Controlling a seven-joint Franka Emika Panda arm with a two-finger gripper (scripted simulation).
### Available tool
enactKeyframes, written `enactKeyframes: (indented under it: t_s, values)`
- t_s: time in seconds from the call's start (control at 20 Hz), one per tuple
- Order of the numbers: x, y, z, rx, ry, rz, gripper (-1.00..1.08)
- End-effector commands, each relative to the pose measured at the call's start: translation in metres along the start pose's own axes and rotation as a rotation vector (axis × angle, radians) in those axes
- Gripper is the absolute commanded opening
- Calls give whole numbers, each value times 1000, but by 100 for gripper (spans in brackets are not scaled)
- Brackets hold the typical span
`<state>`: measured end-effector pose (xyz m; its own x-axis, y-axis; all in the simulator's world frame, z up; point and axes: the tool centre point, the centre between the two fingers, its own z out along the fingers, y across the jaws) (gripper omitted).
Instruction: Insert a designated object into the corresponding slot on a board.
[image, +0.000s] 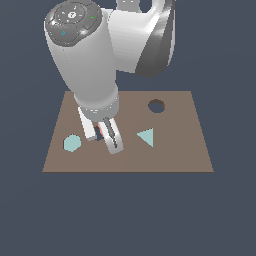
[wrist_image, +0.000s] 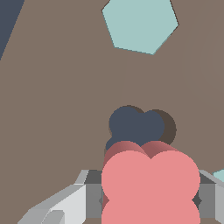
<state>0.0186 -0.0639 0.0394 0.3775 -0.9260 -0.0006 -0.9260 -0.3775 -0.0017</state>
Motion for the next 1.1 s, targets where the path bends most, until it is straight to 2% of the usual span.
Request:
enactKeyframes:
  t_s: [0.0,0.35,0.9,0.95,1.05]
  values:
    - [9,-1,-1,0,0,59,-100]
    - [22,1,-1,0,0,147,-100]
    - [23,2,9,-1,0,154,-100]
    - [23,2,9,-1,0,154,100]
    - [23,2,9,-1,0,154,100]
